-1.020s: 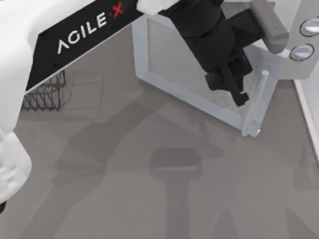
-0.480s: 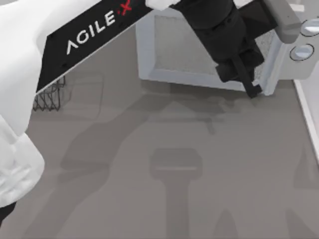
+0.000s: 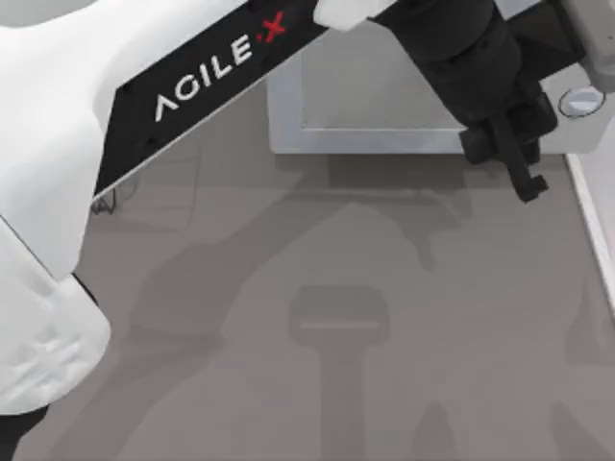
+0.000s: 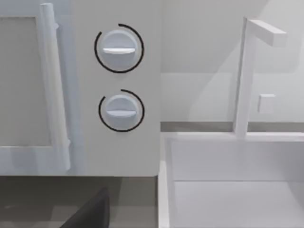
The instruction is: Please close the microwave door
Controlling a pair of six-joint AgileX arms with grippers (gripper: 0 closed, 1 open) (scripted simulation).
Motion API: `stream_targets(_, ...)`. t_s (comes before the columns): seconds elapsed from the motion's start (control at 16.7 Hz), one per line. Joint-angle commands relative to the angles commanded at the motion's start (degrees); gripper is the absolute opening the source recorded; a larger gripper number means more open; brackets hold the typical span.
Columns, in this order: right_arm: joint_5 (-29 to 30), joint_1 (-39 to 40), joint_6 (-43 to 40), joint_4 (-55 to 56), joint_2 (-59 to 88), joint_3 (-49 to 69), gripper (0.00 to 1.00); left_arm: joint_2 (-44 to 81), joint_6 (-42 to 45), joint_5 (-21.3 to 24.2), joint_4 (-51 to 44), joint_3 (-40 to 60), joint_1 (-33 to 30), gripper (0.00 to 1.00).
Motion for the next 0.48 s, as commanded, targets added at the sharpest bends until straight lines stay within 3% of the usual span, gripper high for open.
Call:
stream_targets(0.18,0.0,0.0,0.0,0.0,0.0,0.0,1.0,1.65,-0.48,0.35,-1.64,1.75,-1.21,0.0)
stream_targets(0.48,0.0,0.0,0.0,0.0,0.0,0.0,1.0,3.33,-3.19,-2.69,-3.61,4.3,1.74,0.0)
